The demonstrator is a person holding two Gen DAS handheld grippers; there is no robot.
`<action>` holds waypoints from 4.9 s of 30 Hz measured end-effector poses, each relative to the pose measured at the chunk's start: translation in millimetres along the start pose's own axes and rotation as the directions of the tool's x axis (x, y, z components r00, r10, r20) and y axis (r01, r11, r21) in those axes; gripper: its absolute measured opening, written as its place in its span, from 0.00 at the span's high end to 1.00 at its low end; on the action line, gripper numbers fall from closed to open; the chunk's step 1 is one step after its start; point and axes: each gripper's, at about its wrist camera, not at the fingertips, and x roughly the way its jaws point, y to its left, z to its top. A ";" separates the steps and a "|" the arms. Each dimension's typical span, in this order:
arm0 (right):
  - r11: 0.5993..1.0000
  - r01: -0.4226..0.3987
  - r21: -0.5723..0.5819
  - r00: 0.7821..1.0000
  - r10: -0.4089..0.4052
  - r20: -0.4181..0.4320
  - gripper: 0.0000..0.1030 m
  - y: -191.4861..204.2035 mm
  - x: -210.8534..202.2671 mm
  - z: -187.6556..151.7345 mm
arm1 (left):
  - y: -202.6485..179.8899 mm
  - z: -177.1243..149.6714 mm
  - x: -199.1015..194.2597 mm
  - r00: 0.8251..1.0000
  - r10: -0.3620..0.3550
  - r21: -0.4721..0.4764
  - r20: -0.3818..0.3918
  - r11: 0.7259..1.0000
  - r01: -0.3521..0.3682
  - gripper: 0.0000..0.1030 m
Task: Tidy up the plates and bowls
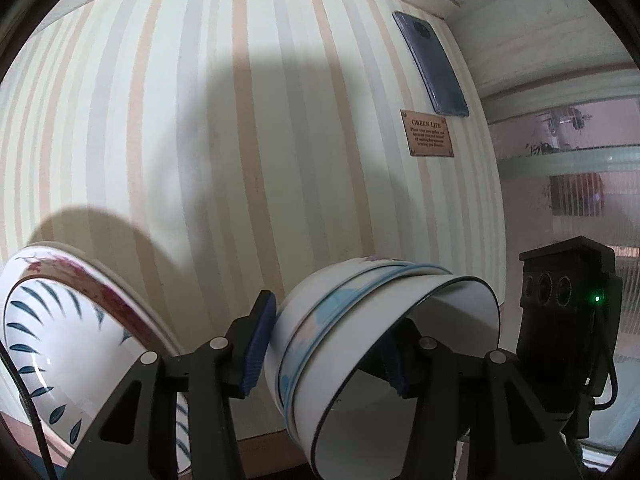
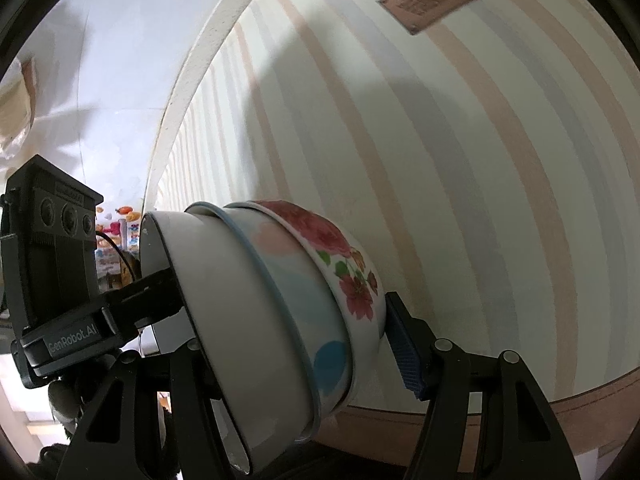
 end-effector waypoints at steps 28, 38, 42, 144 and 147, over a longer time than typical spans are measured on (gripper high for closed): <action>0.965 -0.037 -0.260 0.970 -0.028 -0.243 0.36 161.0 94.2 -10.2 | 149.6 -48.1 -97.2 0.985 0.044 -0.336 0.165 0.942 0.014 0.55; 0.951 -0.015 -0.308 0.954 -0.079 -0.290 0.36 182.4 138.6 -17.9 | 190.7 -62.5 -95.7 0.982 0.043 -0.409 0.186 0.912 0.038 0.55; 0.949 0.001 -0.316 0.951 -0.099 -0.293 0.36 186.8 149.3 -21.6 | 197.8 -66.0 -94.0 0.980 0.043 -0.423 0.192 0.905 0.043 0.55; 0.721 0.545 -0.427 0.677 -0.078 0.732 0.00 313.5 -177.8 -542.4 | 52.0 -519.7 -327.2 0.501 0.444 -0.273 0.742 0.884 -0.379 0.00; 0.718 0.555 -0.420 0.665 -0.080 0.742 0.00 319.3 -174.4 -544.2 | 56.8 -519.6 -332.0 0.491 0.455 -0.282 0.743 0.878 -0.386 0.00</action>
